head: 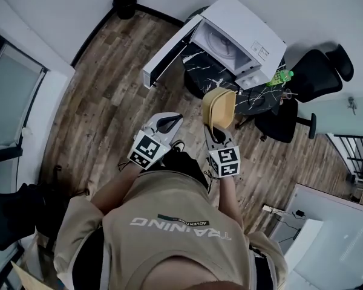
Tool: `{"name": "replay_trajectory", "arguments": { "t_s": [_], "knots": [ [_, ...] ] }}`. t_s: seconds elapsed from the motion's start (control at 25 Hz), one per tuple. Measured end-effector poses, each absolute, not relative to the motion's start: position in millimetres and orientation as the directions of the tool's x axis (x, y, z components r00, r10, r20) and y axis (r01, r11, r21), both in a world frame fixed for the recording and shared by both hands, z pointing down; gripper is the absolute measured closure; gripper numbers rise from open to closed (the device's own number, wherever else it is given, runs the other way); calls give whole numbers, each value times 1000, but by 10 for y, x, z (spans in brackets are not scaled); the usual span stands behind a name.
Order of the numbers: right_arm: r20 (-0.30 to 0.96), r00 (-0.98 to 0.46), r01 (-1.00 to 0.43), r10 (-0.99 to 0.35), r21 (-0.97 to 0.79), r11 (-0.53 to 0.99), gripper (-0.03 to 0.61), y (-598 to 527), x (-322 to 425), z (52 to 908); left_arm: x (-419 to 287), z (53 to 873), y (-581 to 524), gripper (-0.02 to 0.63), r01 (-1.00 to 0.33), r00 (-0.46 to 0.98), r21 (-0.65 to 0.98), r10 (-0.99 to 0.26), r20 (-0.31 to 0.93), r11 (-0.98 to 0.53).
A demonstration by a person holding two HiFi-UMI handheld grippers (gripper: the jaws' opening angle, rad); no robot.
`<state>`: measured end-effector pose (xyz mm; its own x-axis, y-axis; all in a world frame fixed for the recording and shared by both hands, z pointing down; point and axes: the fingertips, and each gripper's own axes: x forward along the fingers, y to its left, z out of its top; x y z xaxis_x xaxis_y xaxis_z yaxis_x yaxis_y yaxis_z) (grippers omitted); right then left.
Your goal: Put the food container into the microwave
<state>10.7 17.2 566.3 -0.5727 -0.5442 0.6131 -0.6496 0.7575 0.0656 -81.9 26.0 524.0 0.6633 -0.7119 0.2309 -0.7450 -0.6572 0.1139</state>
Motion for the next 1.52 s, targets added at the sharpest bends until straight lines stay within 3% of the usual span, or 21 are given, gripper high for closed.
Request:
{"name": "replay_trajectory", "arguments": {
  "t_s": [0.44, 0.68, 1.52],
  "knots": [
    [601, -638, -610, -481, -15, 792, 560, -240, 217, 5849, -609, 5259, -158, 612, -777, 620, 98, -726, 297, -622],
    [545, -685, -597, -483, -39, 801, 560, -592, 319, 5765, -307, 5070, -472, 612, -762, 616, 3, -723, 313, -648],
    [530, -770, -469, -355, -92, 879, 560, -968, 703, 6012, 254, 5034, -1224, 612, -795, 563, -20, -750, 348, -606]
  ]
}}
